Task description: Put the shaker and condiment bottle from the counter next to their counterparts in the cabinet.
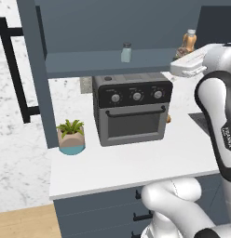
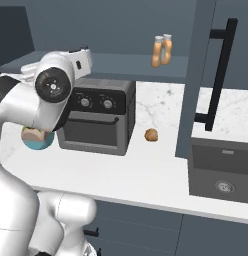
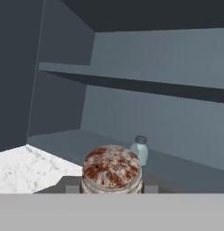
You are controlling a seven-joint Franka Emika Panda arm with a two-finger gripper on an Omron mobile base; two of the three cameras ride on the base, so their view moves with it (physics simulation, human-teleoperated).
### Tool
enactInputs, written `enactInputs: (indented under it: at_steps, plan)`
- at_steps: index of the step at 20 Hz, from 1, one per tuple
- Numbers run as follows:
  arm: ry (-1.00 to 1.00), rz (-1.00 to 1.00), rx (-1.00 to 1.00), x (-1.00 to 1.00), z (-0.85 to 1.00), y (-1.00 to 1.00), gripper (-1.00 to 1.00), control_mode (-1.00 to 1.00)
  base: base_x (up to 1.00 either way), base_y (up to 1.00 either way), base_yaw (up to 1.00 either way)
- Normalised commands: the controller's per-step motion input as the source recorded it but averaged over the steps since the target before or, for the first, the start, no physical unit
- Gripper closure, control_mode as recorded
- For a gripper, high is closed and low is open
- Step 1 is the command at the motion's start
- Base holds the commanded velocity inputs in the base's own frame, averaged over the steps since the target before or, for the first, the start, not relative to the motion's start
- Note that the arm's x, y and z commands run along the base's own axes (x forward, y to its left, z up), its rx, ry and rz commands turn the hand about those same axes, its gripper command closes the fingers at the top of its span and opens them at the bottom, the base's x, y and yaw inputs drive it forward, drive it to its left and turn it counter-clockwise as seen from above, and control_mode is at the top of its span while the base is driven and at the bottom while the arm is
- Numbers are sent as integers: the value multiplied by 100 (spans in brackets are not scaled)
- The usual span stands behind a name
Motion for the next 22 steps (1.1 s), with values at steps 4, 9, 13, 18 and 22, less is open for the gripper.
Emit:
enactInputs:
  at_steps: [4, 9, 13, 18, 22]
  plan:
    - [-2, -2, -7, 29, 13, -2, 100, -100, 0, 0, 0]
    - [11, -5, -9, 58, 30, 0, 100, -100, 0, 0, 0]
    - [20, 0, 2, 67, 18, 0, 100, -100, 0, 0, 0]
    - [26, 0, 2, 71, -25, 0, 100, -100, 0, 0, 0]
    - [7, 0, 0, 52, -33, 0, 100, -100, 0, 0, 0]
